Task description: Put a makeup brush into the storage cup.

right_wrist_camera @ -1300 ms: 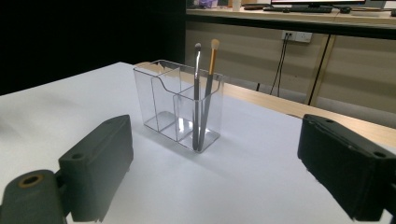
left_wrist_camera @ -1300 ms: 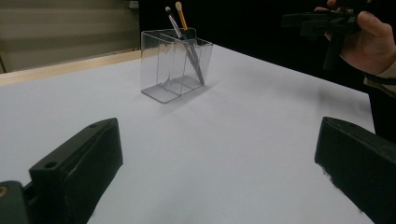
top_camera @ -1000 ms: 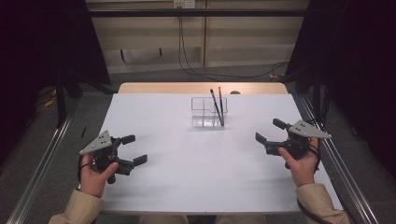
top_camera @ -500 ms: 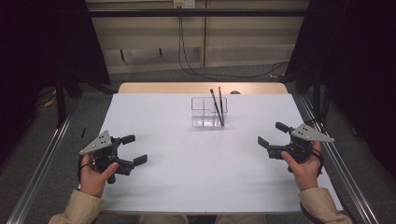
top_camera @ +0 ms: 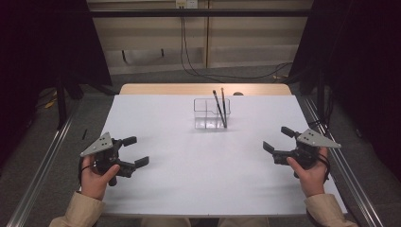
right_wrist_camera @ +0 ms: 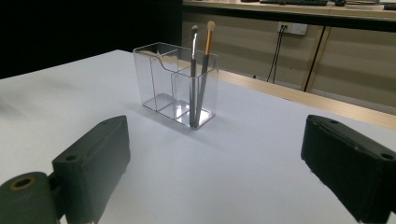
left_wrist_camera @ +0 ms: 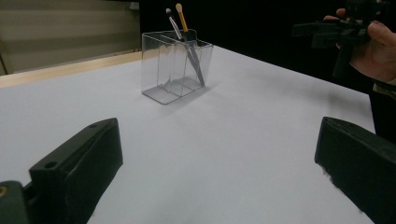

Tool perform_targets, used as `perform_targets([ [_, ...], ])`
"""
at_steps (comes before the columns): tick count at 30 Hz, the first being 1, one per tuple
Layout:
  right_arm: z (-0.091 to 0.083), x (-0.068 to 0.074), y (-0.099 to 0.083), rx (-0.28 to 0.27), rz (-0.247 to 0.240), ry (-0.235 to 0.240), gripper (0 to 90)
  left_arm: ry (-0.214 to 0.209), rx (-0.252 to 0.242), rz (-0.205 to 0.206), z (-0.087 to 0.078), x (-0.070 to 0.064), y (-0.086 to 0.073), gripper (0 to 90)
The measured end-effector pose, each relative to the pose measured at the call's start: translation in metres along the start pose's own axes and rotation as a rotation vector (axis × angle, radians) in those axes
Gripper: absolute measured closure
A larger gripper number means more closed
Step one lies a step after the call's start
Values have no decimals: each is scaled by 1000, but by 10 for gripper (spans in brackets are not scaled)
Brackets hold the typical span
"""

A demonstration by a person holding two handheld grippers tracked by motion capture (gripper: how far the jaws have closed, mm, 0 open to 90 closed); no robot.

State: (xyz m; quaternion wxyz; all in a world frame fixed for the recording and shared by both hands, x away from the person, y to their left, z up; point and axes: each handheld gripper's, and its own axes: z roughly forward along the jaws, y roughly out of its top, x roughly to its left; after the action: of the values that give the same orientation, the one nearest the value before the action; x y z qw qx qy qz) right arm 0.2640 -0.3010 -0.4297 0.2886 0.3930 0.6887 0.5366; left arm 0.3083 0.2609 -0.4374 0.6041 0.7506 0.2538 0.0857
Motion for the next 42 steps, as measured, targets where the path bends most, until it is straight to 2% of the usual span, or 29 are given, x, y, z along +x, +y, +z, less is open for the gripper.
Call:
perform_targets([
  [20, -12, 2, -9, 20, -30, -6, 57, -3, 3, 9, 0, -1, 1, 7],
  [34, -18, 2, -11, 23, -37, 13, 35, 0, -1, 7, -1, -1, 1, 8],
  [42, -27, 1, -14, 27, -46, 6, 35, -4, 1, 8, 0, -2, 1, 7],
])
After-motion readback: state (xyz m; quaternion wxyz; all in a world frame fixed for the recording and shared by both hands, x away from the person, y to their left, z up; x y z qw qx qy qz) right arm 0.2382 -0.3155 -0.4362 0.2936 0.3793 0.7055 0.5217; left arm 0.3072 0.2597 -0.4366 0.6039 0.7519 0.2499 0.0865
